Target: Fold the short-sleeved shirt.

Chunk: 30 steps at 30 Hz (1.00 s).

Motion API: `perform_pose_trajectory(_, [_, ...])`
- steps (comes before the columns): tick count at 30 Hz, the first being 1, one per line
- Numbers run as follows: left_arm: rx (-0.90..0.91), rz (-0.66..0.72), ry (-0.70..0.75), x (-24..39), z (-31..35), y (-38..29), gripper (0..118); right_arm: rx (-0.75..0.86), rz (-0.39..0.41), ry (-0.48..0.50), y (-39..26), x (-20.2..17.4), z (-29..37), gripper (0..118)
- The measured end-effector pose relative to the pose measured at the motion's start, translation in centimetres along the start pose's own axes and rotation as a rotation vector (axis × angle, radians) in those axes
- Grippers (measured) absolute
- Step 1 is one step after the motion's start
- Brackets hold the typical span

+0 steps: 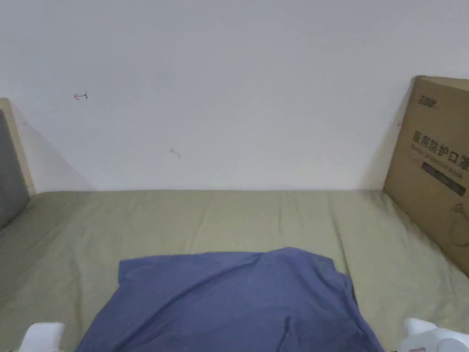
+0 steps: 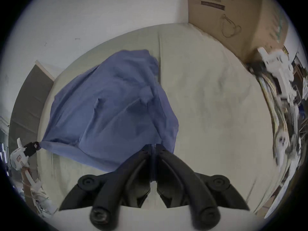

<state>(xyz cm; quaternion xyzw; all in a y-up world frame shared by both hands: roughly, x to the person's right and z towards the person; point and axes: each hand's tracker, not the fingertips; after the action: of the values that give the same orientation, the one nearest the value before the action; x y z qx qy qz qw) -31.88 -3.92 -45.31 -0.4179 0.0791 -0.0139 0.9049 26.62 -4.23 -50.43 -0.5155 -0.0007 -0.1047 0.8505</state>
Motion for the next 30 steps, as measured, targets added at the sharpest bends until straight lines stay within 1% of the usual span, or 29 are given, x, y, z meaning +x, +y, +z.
perform_pose_trajectory(6, [0.005, 0.001, -0.005, -1.5, 8.3, -8.2, 5, -0.035, -0.01, 0.012, -11.4, 2.9, 5.5, 6])
perform_pose_trajectory(10, [-0.004, -0.014, -0.009, -1.5, 11.9, -13.3, 5, -0.034, 0.008, -0.007, -16.9, 3.8, 8.3, 5])
perform_pose_trajectory(13, [-0.024, -0.035, -0.004, -1.4, 13.3, -16.5, 5, -0.03, -0.003, -0.009, -19.2, 4.5, 9.4, 6])
perform_pose_trajectory(16, [-0.04, -0.009, -0.019, -1.3, 14.3, -18.9, 5, -0.032, -0.005, -0.021, -20.2, 5.2, 9.7, 5])
perform_pose_trajectory(19, [-0.041, 0.024, -0.025, -1.5, 14.8, -20.1, 5, -0.026, -0.02, -0.013, -20.6, 5.8, 10.1, 5])
perform_pose_trajectory(22, [-0.04, 0.03, -0.028, -1.5, 14.5, -20.2, 5, -0.027, -0.011, -0.017, -20.4, 5.9, 9.9, 6])
perform_pose_trajectory(23, [-0.039, 0.031, -0.025, -1.4, 14.4, -20.1, 8, -0.027, -0.01, -0.018, -20.3, 5.8, 9.7, 5])
perform_pose_trajectory(24, [-0.036, 0.031, -0.032, -1.4, 14.3, -20.1, 22, -0.023, -0.011, -0.023, -20.2, 5.8, 9.5, 6])
perform_pose_trajectory(25, [-0.036, 0.028, -0.033, -1.4, 14.1, -19.9, 49, -0.017, -0.013, -0.024, -20.2, 5.8, 9.3, 12])
perform_pose_trajectory(26, [-0.037, 0.025, -0.025, -1.1, 14.2, -19.9, 83, -0.016, -0.017, -0.022, -20.1, 5.7, 9.3, 30])
perform_pose_trajectory(27, [-0.044, 0.025, -0.018, -1.1, 14.1, -19.8, 110, -0.021, -0.017, -0.021, -20.1, 5.7, 9.2, 58])
perform_pose_trajectory(28, [-0.044, 0.028, -0.024, -1.3, 14.2, -19.8, 110, -0.022, -0.015, -0.033, -20.2, 5.5, 9.3, 67])
perform_pose_trajectory(29, [-0.021, 0.043, -0.044, -1.4, 14.7, -19.7, 108, -0.021, -0.006, -0.053, -20.4, 5.3, 9.5, 64])
perform_pose_trajectory(30, [0.008, 0.067, -0.062, -1.2, 15.6, -19.5, 108, -0.001, 0.013, -0.057, -20.5, 5.1, 9.9, 65])
